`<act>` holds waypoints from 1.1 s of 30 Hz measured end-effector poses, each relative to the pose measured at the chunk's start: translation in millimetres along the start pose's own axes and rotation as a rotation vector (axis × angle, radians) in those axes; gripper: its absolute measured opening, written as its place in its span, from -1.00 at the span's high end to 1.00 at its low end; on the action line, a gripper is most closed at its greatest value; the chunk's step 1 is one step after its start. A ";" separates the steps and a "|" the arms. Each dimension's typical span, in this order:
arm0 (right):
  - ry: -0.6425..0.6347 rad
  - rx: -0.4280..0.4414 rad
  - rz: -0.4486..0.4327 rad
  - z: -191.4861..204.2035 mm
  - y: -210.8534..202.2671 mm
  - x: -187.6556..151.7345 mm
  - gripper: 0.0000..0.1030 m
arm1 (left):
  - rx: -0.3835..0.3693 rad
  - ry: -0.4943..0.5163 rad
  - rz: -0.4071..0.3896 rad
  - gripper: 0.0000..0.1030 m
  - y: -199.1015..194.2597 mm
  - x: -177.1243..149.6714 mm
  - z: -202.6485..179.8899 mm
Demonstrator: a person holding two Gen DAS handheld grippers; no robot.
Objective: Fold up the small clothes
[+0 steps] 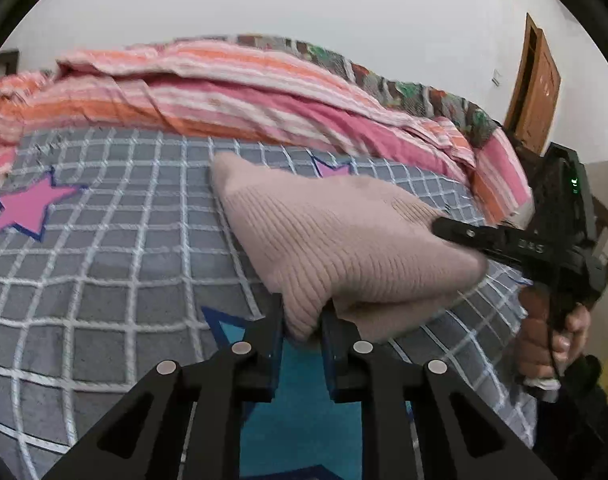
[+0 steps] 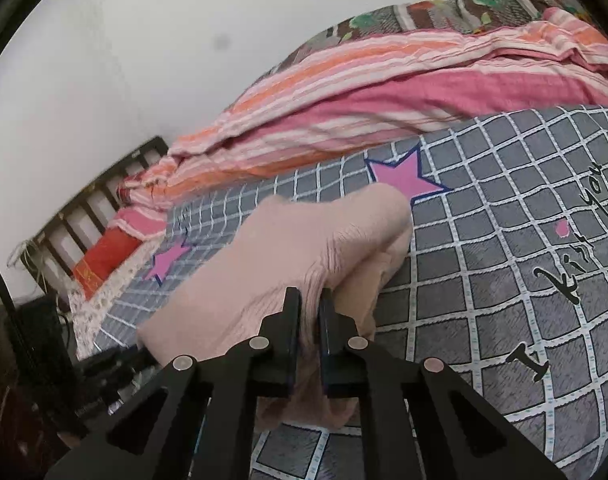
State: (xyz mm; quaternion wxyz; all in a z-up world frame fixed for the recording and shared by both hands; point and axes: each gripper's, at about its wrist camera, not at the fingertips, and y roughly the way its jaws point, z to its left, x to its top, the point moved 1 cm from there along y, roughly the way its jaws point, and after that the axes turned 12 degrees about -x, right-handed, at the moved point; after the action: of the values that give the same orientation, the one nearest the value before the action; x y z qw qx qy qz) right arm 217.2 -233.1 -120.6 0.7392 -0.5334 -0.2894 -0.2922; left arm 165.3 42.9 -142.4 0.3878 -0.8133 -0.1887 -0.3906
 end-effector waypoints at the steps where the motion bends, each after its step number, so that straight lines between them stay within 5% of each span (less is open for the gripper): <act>1: -0.018 -0.010 0.003 1.2 0.9 -0.1 0.79 | -0.005 0.000 0.008 0.62 0.1 -0.6 -1.3; 5: 0.015 -0.002 0.009 -6.5 3.9 5.3 0.61 | -0.062 0.007 -0.017 0.48 -14.7 4.1 -9.4; 8: 0.063 -0.007 0.000 -11.0 10.7 13.3 0.57 | -0.077 -0.008 -0.069 0.02 -22.8 10.8 -9.5; 11: 0.069 -0.058 0.021 -5.8 25.3 15.5 0.54 | -0.049 -0.024 -0.083 0.02 -20.4 16.5 -5.9; 12: 0.069 -0.058 0.021 -5.8 25.3 15.5 0.67 | -0.048 -0.044 -0.087 0.02 -18.5 18.5 -2.7; 17: -0.024 -0.040 -0.121 -0.7 0.0 16.0 0.78 | -0.036 -0.117 -0.091 0.02 -5.5 22.8 4.6; 22: 0.014 -0.147 -0.001 -11.3 28.3 11.7 0.78 | -0.018 -0.120 -0.066 0.01 12.6 28.3 -1.2; 33: 0.029 -0.257 0.031 -19.2 34.5 11.0 0.83 | 0.047 -0.124 0.031 -0.11 45.6 24.1 -2.6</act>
State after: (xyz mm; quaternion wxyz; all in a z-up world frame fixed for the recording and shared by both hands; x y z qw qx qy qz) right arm 252.3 -243.9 -138.8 0.6734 -0.6236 -0.2306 -0.3233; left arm 206.8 12.3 -144.6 0.4001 -0.8295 -0.2089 -0.3288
